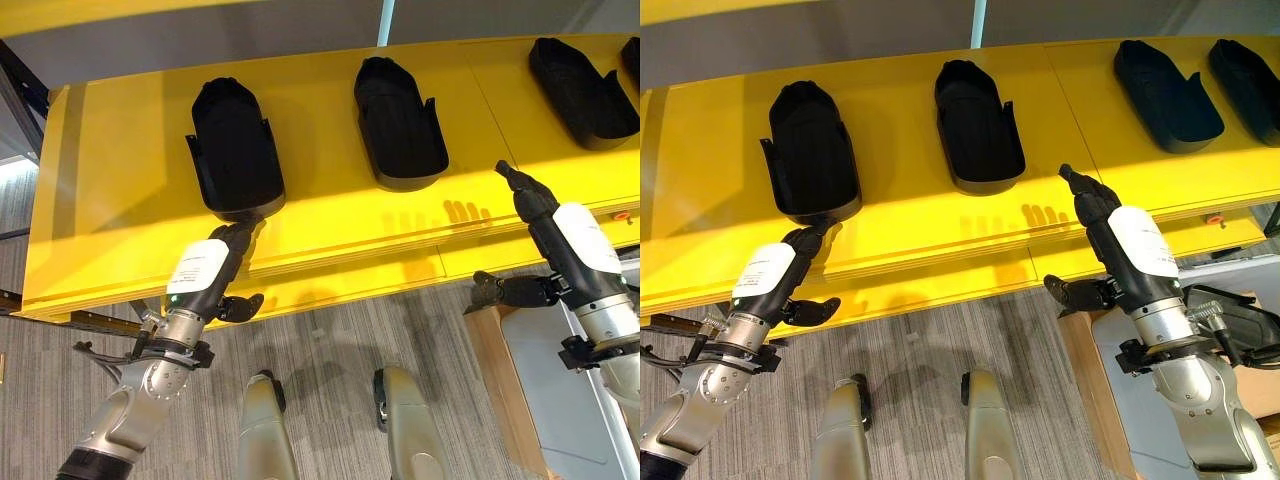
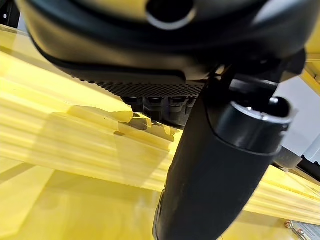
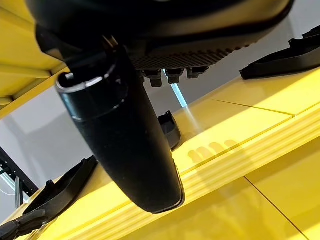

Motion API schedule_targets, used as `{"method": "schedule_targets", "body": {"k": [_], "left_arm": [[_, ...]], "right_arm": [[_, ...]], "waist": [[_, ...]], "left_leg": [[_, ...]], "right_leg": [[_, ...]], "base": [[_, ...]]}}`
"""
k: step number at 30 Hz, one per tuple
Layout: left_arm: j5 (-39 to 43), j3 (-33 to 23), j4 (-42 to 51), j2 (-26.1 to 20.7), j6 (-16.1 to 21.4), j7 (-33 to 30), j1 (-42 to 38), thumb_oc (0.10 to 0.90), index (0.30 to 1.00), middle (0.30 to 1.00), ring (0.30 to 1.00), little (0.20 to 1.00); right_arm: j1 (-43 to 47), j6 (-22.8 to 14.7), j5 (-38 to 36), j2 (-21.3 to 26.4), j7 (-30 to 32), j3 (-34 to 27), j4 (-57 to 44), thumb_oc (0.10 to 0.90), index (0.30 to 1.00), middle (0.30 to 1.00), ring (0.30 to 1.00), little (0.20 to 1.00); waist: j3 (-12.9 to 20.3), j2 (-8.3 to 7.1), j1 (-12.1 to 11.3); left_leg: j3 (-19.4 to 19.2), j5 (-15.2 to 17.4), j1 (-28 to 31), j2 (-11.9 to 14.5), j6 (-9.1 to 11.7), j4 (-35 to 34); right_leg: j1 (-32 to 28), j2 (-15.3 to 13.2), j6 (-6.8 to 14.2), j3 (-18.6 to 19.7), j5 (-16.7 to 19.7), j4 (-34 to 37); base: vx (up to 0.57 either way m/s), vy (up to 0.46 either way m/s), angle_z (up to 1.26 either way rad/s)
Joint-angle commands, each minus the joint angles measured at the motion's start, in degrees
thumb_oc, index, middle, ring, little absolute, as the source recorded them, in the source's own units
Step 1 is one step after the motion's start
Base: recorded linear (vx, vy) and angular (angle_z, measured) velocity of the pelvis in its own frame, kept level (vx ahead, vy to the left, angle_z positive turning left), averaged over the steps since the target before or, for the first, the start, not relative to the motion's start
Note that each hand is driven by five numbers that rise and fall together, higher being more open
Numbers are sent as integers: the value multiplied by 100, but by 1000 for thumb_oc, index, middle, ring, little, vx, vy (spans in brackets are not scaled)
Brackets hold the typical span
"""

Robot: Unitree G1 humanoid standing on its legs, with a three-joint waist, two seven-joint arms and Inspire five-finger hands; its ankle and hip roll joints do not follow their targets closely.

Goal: Move parts from the plastic box to the shelf.

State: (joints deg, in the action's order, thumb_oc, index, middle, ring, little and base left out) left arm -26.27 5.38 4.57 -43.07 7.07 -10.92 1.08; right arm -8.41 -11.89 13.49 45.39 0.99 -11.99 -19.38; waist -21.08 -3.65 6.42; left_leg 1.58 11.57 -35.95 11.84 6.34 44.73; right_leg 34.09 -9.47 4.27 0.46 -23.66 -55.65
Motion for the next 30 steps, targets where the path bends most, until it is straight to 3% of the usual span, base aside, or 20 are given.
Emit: {"method": "schedule_targets", "body": {"k": [1, 30], "left_arm": [[-160, -315, 93, 36, 117, -529, -517, 900, 1000, 1000, 1000, 1000], [-138, -502, -71, 87, 37, -634, -509, 900, 1000, 1000, 1000, 1000]], "right_arm": [[682, -232, -37, 9, 214, -211, -139, 900, 1000, 1000, 1000, 1000], [710, -218, -19, -40, 168, -197, -83, 900, 1000, 1000, 1000, 1000]], "waist": [[184, 8, 104], [197, -14, 92]], "left_leg": [[-33, 147, 133, 105, -224, 54], [-44, 161, 81, 93, -242, 87]], "right_leg": [[-436, -79, -335, -21, -176, 355], [-370, -70, -328, -1, -134, 352]], "base": [[5, 10, -4], [0, 0, 0]]}}
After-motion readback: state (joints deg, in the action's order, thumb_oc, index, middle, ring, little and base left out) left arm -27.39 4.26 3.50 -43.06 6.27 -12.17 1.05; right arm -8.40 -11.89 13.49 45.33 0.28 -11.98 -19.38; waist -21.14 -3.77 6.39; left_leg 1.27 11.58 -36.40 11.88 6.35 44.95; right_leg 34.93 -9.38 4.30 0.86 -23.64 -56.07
